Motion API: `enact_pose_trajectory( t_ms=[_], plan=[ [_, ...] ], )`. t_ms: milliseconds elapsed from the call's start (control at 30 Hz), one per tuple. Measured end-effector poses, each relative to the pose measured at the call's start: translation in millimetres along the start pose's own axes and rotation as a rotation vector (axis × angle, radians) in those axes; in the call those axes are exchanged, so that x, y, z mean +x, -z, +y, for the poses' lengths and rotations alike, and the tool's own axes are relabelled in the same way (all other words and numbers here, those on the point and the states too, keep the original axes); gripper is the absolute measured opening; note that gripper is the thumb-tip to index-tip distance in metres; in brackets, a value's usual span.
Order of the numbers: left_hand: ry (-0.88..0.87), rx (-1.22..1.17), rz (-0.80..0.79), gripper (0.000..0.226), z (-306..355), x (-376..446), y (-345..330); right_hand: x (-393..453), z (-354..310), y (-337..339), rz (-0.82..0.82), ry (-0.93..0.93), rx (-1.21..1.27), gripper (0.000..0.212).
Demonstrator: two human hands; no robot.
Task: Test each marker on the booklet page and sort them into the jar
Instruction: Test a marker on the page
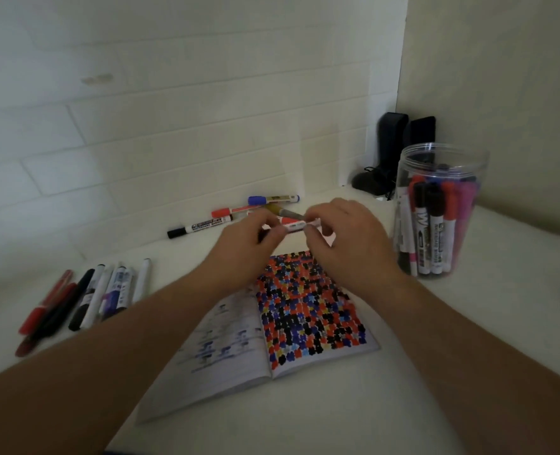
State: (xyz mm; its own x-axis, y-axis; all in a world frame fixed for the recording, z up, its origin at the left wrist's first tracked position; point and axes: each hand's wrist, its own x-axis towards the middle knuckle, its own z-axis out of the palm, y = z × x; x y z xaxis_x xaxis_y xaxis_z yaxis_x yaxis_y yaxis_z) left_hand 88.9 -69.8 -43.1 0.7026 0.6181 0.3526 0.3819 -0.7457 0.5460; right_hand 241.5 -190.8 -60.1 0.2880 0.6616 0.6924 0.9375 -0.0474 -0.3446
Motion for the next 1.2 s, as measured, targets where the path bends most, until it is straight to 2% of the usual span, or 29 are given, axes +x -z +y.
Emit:
enact_pose_trajectory(
  t_ms=[33, 100, 200, 267, 333, 400, 467, 600, 700, 800, 1100, 1200],
  plan=[
    [0.008, -0.077, -0.059, 0.015, 6.0, -8.6, -3.1, 1.0, -2.6, 3.6, 0.038, 0.1, -0.073, 0.028],
    [0.082, -0.288, -0.145, 0.015, 9.8, -20.6, -6.3, -0.9, -7.5, 9.1, -0.043, 0.215, -0.175, 0.042],
    [0.152, -0.491, -0.187, 0.016, 4.7, -33.1, -4.6, -5.3, -16.6, 13.2, -0.363, 0.177, -0.277, 0.043],
    [0.15, -0.515, -0.173, 0.015, 1.5, -39.1, -3.5, -7.1, -18.7, 8.5, -0.455, 0.146, -0.295, 0.032],
    [0.104, -0.413, -0.115, 0.014, -1.9, -42.5, -3.4, -9.7, -21.1, 4.1, -0.447, 0.111, -0.292, 0.025],
    [0.062, -0.31, -0.034, 0.012, -6.7, -44.6, -5.3, -13.6, -22.4, 0.1, -0.442, 0.072, -0.262, 0.028],
    [0.06, -0.312, -0.006, 0.012, -10.8, -47.6, -7.7, -16.2, -25.5, -0.8, -0.472, 0.053, -0.229, 0.029],
    [-0.005, -0.318, -0.073, 0.016, -15.7, -50.9, -11.8, -17.9, -33.3, -0.3, -0.52, 0.072, -0.182, 0.022],
    [-0.005, -0.425, -0.097, 0.021, -21.0, -50.1, -9.4, -16.3, -36.6, -1.3, -0.559, 0.077, -0.154, 0.022],
    [0.003, -0.505, -0.119, 0.017, -23.8, -49.5, -7.6, -16.4, -36.6, -3.5, -0.578, 0.109, -0.181, 0.018],
    [-0.015, -0.356, -0.11, 0.019, -22.5, -51.0, -7.7, -20.3, -32.7, 2.0, -0.563, 0.095, -0.307, 0.038],
    [0.003, -0.35, -0.109, 0.015, -17.3, -51.4, -9.2, -16.7, -35.2, 12.0, -0.617, -0.079, -0.268, 0.049]
  ],
)
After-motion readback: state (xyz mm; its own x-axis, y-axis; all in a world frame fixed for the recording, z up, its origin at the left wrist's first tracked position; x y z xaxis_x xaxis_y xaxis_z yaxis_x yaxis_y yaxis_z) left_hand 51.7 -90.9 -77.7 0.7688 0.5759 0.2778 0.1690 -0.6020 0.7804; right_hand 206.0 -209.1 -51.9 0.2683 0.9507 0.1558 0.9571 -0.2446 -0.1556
